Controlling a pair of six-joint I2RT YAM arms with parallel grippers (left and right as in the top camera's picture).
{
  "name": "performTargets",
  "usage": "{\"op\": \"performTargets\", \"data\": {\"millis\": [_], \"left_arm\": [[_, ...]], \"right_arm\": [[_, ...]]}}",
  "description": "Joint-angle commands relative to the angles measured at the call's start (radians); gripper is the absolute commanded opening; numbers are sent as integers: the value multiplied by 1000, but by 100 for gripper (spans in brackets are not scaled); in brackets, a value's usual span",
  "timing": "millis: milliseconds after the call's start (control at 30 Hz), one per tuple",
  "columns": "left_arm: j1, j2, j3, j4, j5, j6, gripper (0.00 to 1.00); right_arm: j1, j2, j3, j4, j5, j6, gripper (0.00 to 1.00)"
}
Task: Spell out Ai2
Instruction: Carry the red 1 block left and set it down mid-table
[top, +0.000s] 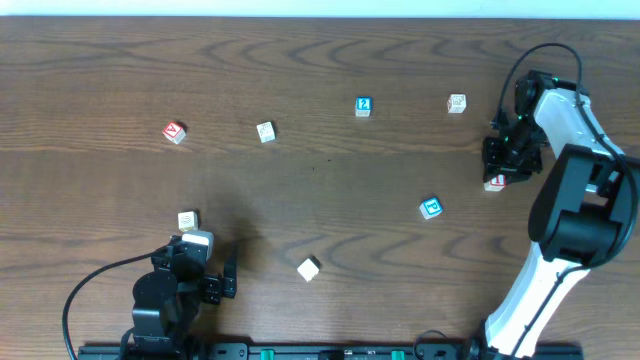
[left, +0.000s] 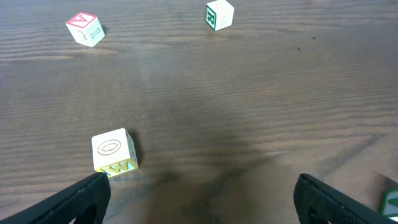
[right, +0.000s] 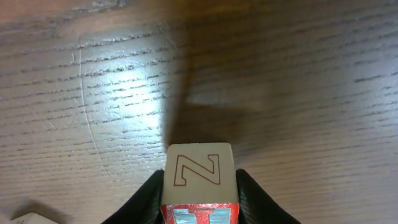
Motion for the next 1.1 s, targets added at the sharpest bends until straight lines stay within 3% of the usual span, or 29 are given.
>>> {"op": "performTargets", "data": {"millis": [0, 67, 467, 733, 1067], "left_arm": [[7, -6, -6, 4, 4, 21, 95], [7, -6, -6, 5, 4, 21, 95], [7, -6, -6, 5, 4, 21, 95], [7, -6, -6, 5, 4, 21, 95], [7, -6, -6, 4, 4, 21, 95]], "right_arm": [[0, 12, -8, -8, -5, 9, 27], [0, 12, -8, -9, -20, 23, 21], [108, 12, 84, -2, -78, 127, 7], [339, 12, 325, 79, -79, 236, 2], [620, 16, 340, 166, 5, 477, 1]]}}
